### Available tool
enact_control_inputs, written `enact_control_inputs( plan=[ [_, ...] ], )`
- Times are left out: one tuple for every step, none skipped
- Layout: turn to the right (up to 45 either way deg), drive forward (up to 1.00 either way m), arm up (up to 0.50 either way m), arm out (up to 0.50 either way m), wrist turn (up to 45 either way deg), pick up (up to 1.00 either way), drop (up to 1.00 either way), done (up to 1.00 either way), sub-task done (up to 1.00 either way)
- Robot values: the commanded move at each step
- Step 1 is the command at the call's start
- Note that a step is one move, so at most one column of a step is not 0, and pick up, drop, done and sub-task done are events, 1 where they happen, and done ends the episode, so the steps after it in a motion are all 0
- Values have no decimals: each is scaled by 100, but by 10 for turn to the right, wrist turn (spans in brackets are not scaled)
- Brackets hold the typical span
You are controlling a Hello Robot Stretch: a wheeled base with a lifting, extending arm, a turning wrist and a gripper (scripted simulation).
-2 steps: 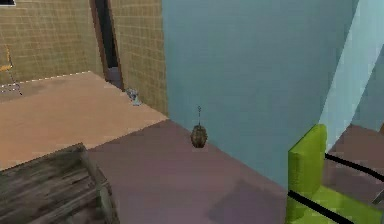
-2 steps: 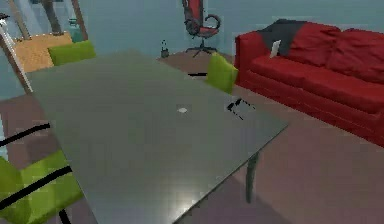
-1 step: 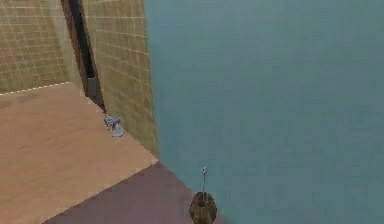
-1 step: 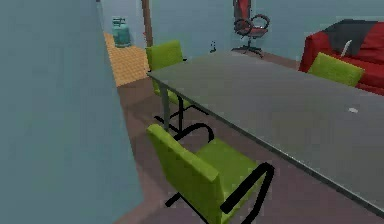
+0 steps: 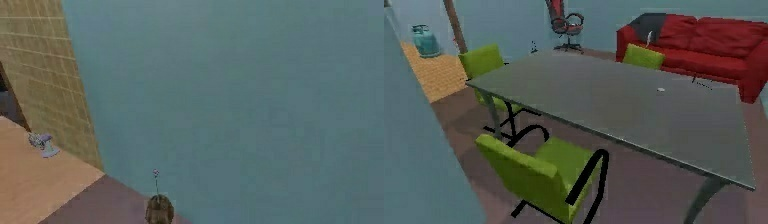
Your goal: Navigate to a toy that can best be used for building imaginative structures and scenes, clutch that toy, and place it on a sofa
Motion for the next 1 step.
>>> enact_control_inputs(
  plan=[
    [0,5,0,0,0,0,0,0,0]
  ],
)
